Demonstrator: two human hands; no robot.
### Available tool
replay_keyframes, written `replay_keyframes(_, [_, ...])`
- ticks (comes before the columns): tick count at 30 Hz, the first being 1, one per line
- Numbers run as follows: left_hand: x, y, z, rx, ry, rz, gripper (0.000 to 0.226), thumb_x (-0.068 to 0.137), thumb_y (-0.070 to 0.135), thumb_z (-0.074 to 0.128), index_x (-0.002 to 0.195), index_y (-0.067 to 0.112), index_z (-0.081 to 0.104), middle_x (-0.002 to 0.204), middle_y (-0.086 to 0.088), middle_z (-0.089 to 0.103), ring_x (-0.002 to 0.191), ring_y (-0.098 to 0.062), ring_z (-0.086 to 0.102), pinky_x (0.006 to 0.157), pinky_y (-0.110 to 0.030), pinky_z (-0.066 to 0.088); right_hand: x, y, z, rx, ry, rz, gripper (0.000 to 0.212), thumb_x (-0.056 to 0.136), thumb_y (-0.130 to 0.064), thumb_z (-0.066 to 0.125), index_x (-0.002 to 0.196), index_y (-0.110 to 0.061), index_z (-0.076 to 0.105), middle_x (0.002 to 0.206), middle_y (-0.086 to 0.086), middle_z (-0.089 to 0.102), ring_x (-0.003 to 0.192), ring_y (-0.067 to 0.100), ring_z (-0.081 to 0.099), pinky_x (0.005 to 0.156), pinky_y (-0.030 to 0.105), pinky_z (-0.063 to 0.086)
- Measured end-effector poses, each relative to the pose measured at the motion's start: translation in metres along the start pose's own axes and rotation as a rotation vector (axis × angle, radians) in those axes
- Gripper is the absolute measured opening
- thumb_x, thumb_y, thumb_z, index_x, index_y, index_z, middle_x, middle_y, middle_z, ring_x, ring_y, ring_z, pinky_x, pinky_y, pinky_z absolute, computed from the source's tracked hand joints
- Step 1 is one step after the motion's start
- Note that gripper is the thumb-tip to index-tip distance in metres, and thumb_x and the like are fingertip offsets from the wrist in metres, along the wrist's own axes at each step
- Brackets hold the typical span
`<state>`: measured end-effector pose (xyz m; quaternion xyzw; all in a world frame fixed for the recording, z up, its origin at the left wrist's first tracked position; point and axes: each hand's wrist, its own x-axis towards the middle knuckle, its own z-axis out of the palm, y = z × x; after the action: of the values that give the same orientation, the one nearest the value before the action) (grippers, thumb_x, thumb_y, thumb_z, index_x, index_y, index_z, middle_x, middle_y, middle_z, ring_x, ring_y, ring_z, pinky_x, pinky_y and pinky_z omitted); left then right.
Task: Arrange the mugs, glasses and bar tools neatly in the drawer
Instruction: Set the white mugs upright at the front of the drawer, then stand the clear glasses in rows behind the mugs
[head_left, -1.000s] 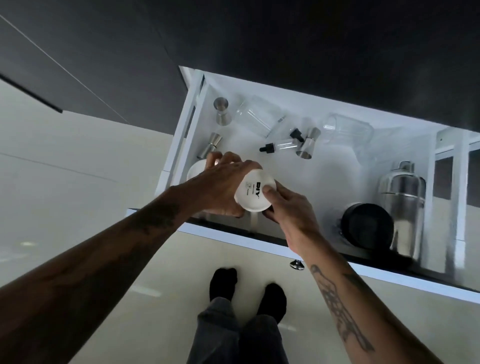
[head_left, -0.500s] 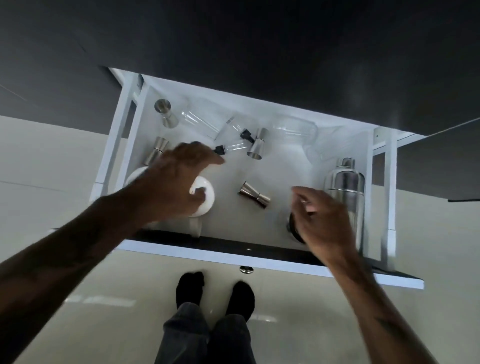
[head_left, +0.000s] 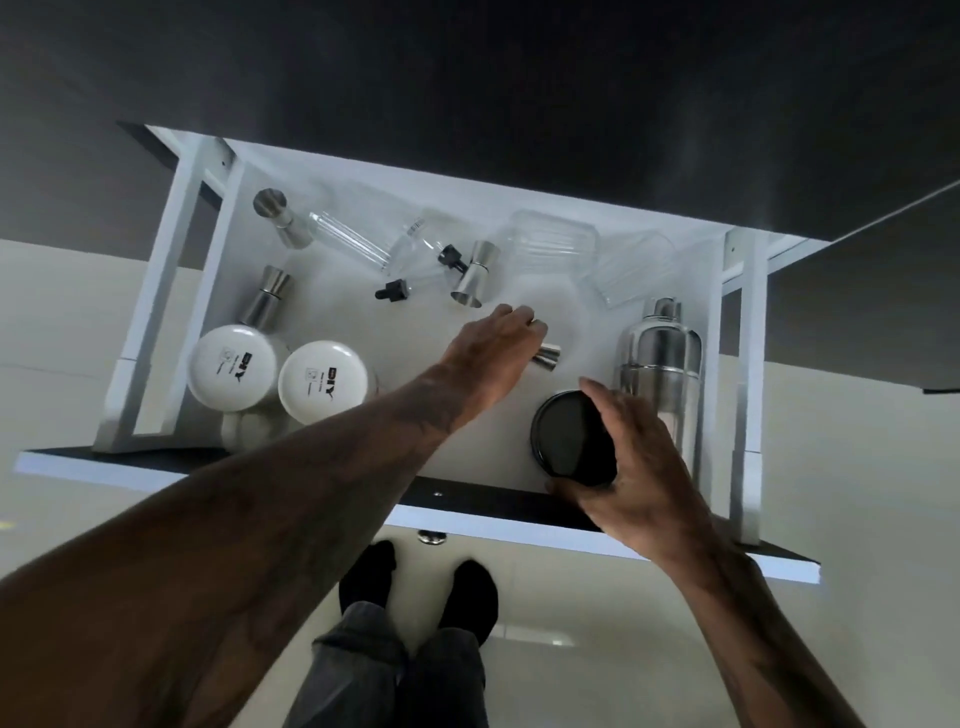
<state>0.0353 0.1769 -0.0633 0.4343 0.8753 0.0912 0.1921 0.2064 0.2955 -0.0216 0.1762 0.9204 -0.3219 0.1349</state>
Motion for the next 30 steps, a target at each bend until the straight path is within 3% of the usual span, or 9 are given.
replay_keyframes(4, [-0.01,0.007,-0.023,-0.311,0.2,-0.242,0.029,0.092,0.025,0.059,0.116,0.011,0.068,0.115,-0.008,0.065,0.109,-0.026,0.058,0.085,-0.043,0.054,0.0,-0.004,-0.001,0.023,0.002,0.103,0.106,0.06,-0.041,0.087,0.148,-0.026,0.031,0.144,0.002,0.042,0.133,0.021,0.039,0.106,0.028,0.033])
replay_keyframes(7, [-0.055,0.012,-0.045,-0.663,0.056,-0.477,0.035,0.088,0.048,0.06,0.091,0.016,0.072,0.09,-0.007,0.072,0.087,-0.018,0.067,0.086,-0.033,0.051,0.003,-0.019,0.003,0.011,0.034,0.091,0.105,0.053,-0.049,0.084,0.143,-0.022,0.039,0.136,0.005,0.052,0.127,0.027,0.047,0.112,0.037,0.035])
replay_keyframes(10, [-0.102,0.011,-0.055,-0.758,0.045,-0.464,0.043,0.084,0.047,0.067,0.112,0.015,0.073,0.108,-0.004,0.076,0.093,-0.011,0.072,0.089,-0.03,0.056,0.015,-0.053,0.014,0.024,-0.008,0.052,0.104,0.053,-0.05,0.083,0.143,-0.02,0.04,0.135,0.006,0.054,0.122,0.027,0.052,0.102,0.034,0.043])
replay_keyframes(13, [-0.126,-0.012,-0.052,-0.677,0.198,-0.472,0.033,0.088,0.021,0.07,0.118,0.008,0.069,0.111,-0.012,0.074,0.093,-0.019,0.073,0.087,-0.037,0.058,0.032,-0.093,0.033,0.067,-0.031,0.005,0.1,0.055,-0.047,0.083,0.14,-0.02,0.04,0.127,0.004,0.057,0.114,0.025,0.055,0.09,0.027,0.046])
replay_keyframes(15, [-0.133,-0.03,-0.05,-0.501,0.228,-0.445,0.03,0.09,0.02,0.065,0.117,0.007,0.069,0.107,-0.012,0.074,0.095,-0.026,0.07,0.086,-0.042,0.057,0.042,-0.112,0.046,0.083,-0.042,0.003,0.093,0.055,-0.046,0.082,0.135,-0.021,0.043,0.12,0.003,0.059,0.106,0.025,0.058,0.084,0.029,0.051])
replay_keyframes(20, [-0.14,-0.048,-0.051,-0.162,0.169,-0.358,0.025,0.093,0.027,0.057,0.113,0.018,0.069,0.102,0.0,0.074,0.107,-0.023,0.05,0.089,-0.033,0.035,0.048,-0.13,0.062,0.008,-0.042,0.018,0.088,0.054,-0.045,0.084,0.13,-0.018,0.048,0.116,0.006,0.056,0.102,0.027,0.056,0.081,0.034,0.054])
replay_keyframes(23, [-0.144,-0.052,-0.052,-0.128,0.165,-0.308,0.024,0.09,0.029,0.062,0.108,0.018,0.071,0.108,0.001,0.072,0.108,-0.022,0.049,0.089,-0.033,0.034,0.047,-0.129,0.063,-0.041,-0.098,-0.001,0.08,0.058,-0.046,0.081,0.126,-0.018,0.05,0.115,0.006,0.052,0.104,0.026,0.055,0.078,0.028,0.046])
replay_keyframes(27, [-0.152,-0.079,-0.056,-0.08,0.233,-0.327,0.032,0.083,0.042,0.066,0.106,0.02,0.07,0.132,-0.009,0.056,0.125,-0.029,0.048,0.102,-0.046,0.038,0.042,-0.121,0.053,-0.03,-0.291,-0.002,0.084,0.069,-0.061,0.072,0.139,-0.026,0.041,0.132,-0.003,0.044,0.116,0.017,0.052,0.09,0.024,0.044])
replay_keyframes(30, [-0.154,-0.115,-0.057,0.006,0.024,-0.475,0.06,0.08,0.068,0.046,0.129,0.034,0.055,0.151,-0.01,0.04,0.142,-0.035,0.03,0.115,-0.059,0.022,0.042,-0.119,0.045,0.014,-0.359,0.018,0.086,0.073,-0.07,0.062,0.145,-0.03,0.036,0.139,-0.007,0.041,0.124,0.014,0.048,0.1,0.033,0.048])
